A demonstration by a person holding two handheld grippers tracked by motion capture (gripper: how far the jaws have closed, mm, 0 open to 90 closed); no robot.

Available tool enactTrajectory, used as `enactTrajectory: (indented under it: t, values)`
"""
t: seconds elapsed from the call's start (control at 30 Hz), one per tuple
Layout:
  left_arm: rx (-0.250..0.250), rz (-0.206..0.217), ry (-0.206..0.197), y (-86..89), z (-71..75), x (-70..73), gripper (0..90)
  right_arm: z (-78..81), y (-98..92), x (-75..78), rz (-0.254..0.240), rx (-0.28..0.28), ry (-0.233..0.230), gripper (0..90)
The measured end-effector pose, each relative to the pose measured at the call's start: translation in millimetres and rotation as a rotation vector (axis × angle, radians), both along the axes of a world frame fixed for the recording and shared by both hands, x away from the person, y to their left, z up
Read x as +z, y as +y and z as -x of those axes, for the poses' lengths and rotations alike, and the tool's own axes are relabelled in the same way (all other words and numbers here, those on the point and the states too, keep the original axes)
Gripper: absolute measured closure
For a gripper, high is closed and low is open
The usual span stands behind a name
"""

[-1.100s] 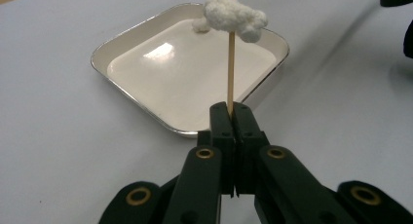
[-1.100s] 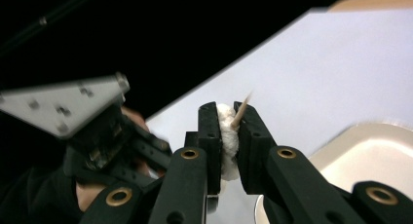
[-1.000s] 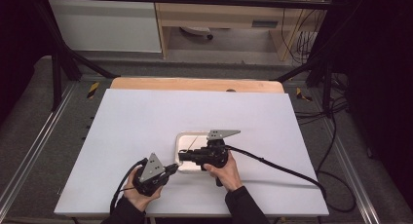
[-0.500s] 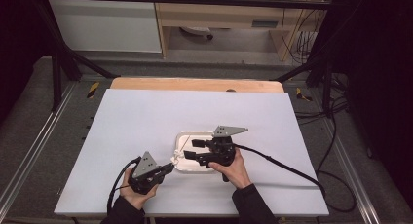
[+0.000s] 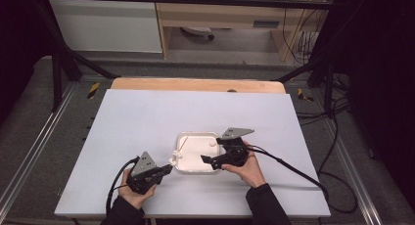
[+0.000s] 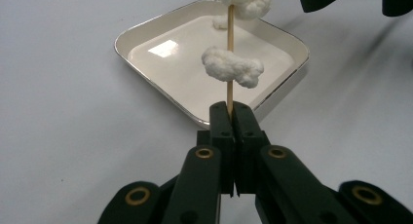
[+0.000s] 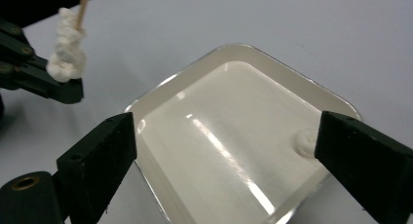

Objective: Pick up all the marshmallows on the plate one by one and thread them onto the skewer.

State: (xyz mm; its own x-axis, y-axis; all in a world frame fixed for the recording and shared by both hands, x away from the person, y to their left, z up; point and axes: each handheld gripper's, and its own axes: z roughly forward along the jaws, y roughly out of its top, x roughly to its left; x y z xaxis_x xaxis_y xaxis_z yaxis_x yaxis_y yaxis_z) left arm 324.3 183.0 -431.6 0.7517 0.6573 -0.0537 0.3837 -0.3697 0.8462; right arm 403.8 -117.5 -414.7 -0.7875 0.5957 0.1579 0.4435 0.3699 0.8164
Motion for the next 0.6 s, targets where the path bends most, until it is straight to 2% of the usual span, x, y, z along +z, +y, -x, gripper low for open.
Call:
enactTrajectory:
  t: [0.3, 0.6]
  values:
    - [0.000, 0.006, 0.018, 2.3, -0.4, -1.0, 88.9, -21.7, -8.2, 3.3, 0.080, -0.036, -0.008, 10.0]
    - [0.000, 0.007, 0.023, 2.8, -1.5, -1.6, 88.9, -40.8, -9.9, -4.3, 0.127, -0.063, 0.021, 15.1]
